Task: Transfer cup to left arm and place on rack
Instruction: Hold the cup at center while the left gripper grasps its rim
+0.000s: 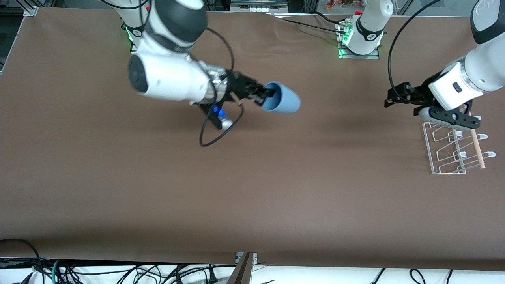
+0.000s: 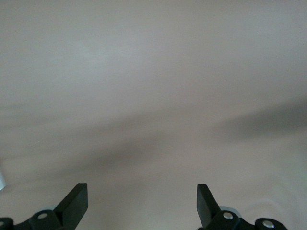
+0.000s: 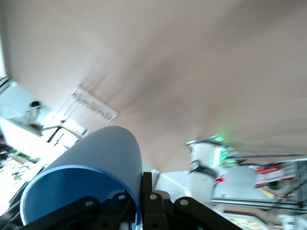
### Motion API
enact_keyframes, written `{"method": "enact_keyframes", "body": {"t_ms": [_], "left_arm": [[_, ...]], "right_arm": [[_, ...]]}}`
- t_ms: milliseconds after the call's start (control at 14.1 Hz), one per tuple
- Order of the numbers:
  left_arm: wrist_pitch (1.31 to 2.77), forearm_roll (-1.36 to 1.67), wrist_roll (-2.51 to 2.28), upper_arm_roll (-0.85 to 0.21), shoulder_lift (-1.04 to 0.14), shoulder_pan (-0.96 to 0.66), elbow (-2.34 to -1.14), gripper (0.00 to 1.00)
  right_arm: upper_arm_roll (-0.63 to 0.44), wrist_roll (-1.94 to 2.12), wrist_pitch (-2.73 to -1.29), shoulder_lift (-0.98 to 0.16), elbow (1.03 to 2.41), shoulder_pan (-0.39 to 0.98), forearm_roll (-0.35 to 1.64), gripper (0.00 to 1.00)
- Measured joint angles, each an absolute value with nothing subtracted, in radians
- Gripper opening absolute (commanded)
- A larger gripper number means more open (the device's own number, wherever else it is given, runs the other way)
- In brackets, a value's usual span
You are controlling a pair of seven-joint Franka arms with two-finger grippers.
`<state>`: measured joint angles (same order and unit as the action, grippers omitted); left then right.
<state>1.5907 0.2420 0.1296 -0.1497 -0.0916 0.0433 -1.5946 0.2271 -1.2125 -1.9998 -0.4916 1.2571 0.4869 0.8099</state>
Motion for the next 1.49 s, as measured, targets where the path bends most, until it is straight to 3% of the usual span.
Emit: {"method": "enact_keyframes", "body": {"t_ms": [213,853,1350,1421,1492], "left_arm": [[1.578,0.370,0.362,-0.151,-0.092,0.041,-1.594,1.00],[1.484,0.626,1.101,-0.198,-0.105,0.013,-1.599,1.00],[1.795,0.627,1.140,-0.373,-0.107,0.002,-1.674,1.00],[1.829,0.627,1.145,-0.389,-0.108,0.001,-1.691,0.98],[1.857,0.627,1.148,-0.405,-0.108,0.002,-1.702,0.77]], "right_arm": [[0.297,-1.256,-2.080,-0.492,1.256,0.495,0.810,0.00],[0.301,-1.257,-2.081,-0.494,1.256,0.497,0.810,0.00],[0.300,-1.257,-2.084,-0.494,1.254,0.497,0.810,0.00],[0.300,-1.257,-2.087,-0.494,1.253,0.497,0.810,0.00],[0.298,-1.258,-2.083,-0.494,1.253,0.497,0.807,0.00]]}}
